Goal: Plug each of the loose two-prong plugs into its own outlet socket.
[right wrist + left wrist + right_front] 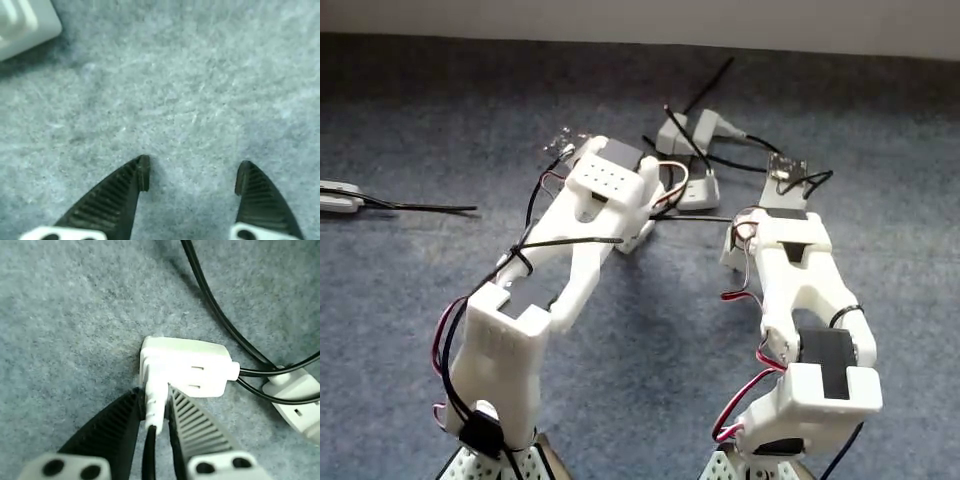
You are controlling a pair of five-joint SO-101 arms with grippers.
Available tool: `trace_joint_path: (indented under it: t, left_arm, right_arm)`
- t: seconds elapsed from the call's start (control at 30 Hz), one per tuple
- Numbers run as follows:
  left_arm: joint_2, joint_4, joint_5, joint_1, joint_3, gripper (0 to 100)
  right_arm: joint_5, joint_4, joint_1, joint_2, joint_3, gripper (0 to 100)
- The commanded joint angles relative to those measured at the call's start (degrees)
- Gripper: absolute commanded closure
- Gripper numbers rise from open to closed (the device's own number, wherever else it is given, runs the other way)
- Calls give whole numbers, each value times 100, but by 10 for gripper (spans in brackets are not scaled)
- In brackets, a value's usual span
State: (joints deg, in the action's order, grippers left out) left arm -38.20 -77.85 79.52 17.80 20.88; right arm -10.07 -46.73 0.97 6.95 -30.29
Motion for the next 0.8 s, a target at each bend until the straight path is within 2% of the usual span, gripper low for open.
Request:
trace_joint_path:
  t: [0.0,0.2,0.37,0.6,0.77]
  left_arm:
    - [-409,440,-44,-251,66,993]
    - [-400,475,-1134,-127,84,992]
    - [-400,404,-1284,-224,295,982]
    - [-400,-905,-1284,-259,1086,758]
    - [-400,-1829,-1284,-347,1956,729]
  right_arm:
    - [-44,224,-40,-136,4,728]
    - [-44,224,-40,-136,4,728]
    - [-44,224,-40,-136,4,728]
    - [-44,224,-40,-136,4,728]
    - [-44,224,-40,-136,4,728]
